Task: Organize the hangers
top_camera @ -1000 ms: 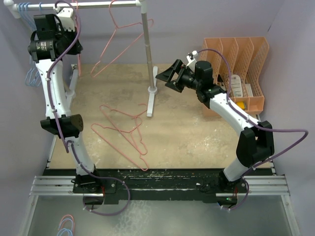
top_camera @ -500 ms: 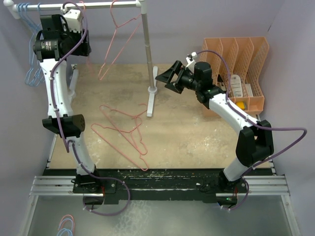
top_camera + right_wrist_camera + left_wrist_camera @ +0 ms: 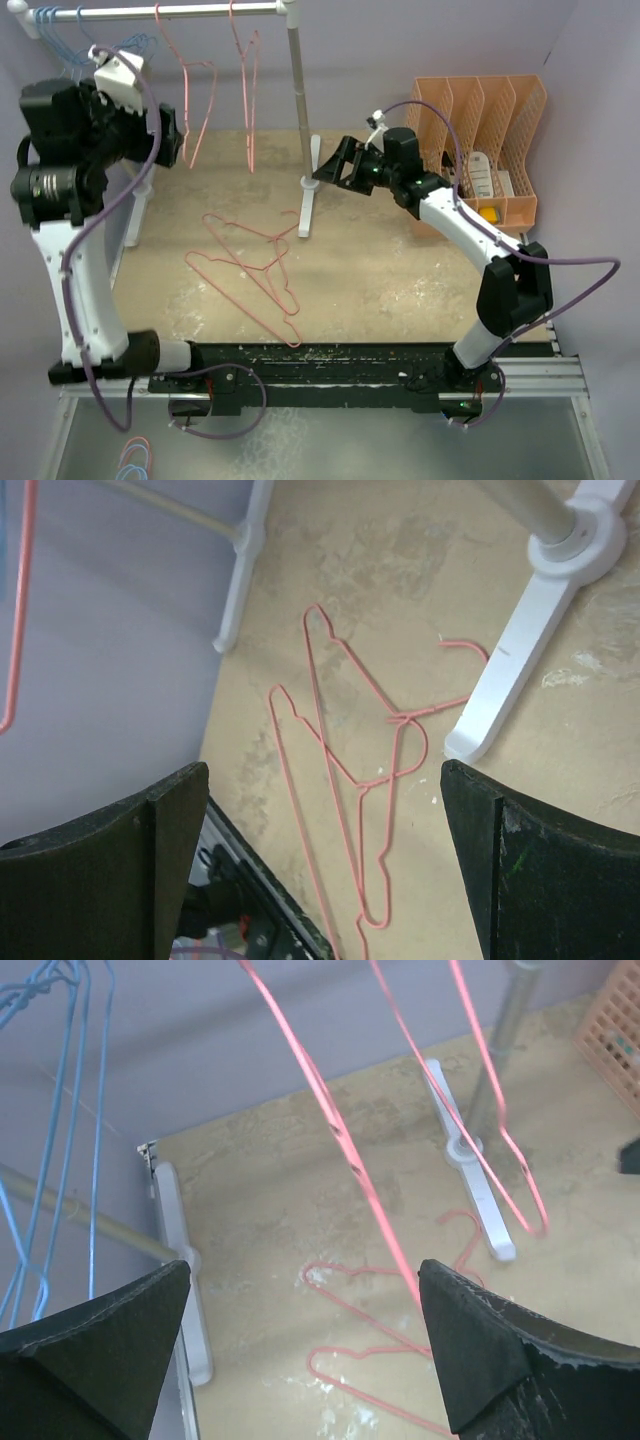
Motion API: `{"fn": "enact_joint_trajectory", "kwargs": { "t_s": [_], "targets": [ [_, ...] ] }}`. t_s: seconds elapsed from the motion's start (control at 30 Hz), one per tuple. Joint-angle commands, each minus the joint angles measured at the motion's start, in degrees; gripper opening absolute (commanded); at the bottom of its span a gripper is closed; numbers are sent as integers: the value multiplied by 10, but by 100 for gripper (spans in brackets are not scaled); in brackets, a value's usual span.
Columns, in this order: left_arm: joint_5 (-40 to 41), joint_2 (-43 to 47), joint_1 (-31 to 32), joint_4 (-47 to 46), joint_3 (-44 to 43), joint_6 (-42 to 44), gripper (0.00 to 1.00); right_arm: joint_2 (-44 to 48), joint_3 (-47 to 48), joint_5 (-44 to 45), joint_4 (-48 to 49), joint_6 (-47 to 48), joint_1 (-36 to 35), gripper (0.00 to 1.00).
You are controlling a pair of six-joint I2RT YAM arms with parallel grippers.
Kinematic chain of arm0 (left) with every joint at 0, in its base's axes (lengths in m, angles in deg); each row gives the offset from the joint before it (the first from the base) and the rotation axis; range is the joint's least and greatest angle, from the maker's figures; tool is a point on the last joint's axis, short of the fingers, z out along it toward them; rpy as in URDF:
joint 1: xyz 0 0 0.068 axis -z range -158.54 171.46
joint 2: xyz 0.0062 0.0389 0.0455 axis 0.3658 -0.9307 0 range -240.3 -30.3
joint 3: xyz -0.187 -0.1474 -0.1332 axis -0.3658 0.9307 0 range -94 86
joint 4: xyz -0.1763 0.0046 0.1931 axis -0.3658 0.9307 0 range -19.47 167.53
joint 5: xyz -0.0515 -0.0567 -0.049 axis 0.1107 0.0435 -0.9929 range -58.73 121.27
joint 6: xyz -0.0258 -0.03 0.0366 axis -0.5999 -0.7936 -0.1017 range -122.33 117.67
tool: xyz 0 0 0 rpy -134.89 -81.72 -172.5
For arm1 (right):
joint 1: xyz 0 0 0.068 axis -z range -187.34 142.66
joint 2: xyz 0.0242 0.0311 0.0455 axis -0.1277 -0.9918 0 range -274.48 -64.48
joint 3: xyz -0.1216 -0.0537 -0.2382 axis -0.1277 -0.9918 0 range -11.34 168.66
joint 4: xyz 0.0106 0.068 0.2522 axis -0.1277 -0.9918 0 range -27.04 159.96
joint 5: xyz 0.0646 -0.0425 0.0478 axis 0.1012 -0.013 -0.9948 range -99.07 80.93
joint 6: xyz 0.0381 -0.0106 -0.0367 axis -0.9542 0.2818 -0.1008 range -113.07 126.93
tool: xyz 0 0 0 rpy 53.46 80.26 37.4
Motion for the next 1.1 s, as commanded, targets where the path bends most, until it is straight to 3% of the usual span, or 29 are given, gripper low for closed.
{"fn": "enact_joint_trajectory", "kwargs": {
  "t_s": [0.0,0.17,0.3,0.43,0.57,0.7,0.8,0.9,1.0,1.07],
  "targets": [
    [-42,91,2,-31,136,55,99,-19,45,33,-75,160,-80,100],
    [-57,172,3,17,243,107,99,-80,37,92,-119,285,-163,100],
    [-125,222,2,110,307,200,99,-139,48,157,-150,382,-214,100],
    [-116,249,2,183,355,276,99,-121,4,233,-89,518,-253,100],
    [-71,278,2,171,402,277,99,-116,-12,198,-89,634,-258,100],
    [-42,280,2,158,438,273,99,-140,11,151,-192,716,-268,99],
    [1,269,4,146,466,282,99,-128,-19,122,-215,775,-278,99],
    [51,242,4,137,491,281,99,-88,-63,102,-168,847,-278,99],
    [19,215,10,144,486,259,99,-57,-76,77,-126,902,-278,99],
    [21,178,54,139,472,202,99,-50,-68,75,-92,914,-267,99]
  ]
}}
